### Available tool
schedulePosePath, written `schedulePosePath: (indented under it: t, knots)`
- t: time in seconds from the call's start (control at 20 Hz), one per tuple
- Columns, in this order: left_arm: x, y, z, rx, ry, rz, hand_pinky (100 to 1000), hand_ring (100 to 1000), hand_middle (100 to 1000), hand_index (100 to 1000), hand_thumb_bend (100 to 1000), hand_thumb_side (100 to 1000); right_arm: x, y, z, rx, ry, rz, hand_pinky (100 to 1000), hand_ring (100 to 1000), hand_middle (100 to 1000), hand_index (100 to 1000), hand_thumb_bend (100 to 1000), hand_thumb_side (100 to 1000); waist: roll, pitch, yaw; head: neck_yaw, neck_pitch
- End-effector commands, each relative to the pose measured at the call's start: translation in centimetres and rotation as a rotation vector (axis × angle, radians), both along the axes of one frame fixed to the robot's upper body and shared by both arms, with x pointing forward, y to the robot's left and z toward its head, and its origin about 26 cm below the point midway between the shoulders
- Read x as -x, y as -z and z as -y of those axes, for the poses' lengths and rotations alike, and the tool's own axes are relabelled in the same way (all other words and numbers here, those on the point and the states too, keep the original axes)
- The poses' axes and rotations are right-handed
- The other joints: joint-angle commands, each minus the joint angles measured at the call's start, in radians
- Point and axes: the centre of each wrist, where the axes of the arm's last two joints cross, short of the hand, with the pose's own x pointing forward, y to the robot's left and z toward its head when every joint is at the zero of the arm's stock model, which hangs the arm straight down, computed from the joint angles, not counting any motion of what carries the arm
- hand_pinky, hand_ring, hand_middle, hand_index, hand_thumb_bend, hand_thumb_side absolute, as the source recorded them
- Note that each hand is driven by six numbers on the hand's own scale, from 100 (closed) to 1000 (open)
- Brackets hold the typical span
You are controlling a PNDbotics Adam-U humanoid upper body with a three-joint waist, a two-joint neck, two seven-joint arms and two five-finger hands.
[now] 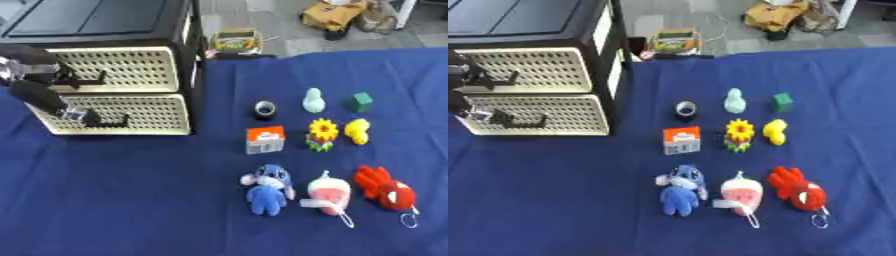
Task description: Pick up objects from table and place into drawer.
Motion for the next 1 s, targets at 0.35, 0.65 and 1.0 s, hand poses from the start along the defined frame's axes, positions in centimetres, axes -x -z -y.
schedulePosePath:
  t: [0.35,0.65,1.0]
  knots:
    - [-0.2,0.0,-1.1,0.037,-0.039,-0.013,100,100,100,848,639,838,0.4,-1.0,0.0,0.008,-0.005,0.033,749,807,819,921,100,1000,-0.007,-0.017,-0.005,0.007,-0.013]
    - [0.0,0.2,-1.5,0.029,-0.053,-0.012,100,100,100,830,632,845,0.4,-1.0,0.0,0.007,-0.006,0.033,749,808,818,921,100,1000,-0.009,-0.021,-0.002,0.006,-0.012]
    - [1.5,0.3,-2.1,0.014,-0.044,-0.004,100,100,100,821,610,866,0.4,-1.0,0.0,0.002,-0.005,0.037,748,808,819,921,100,1000,-0.013,-0.028,0.005,0.002,-0.012]
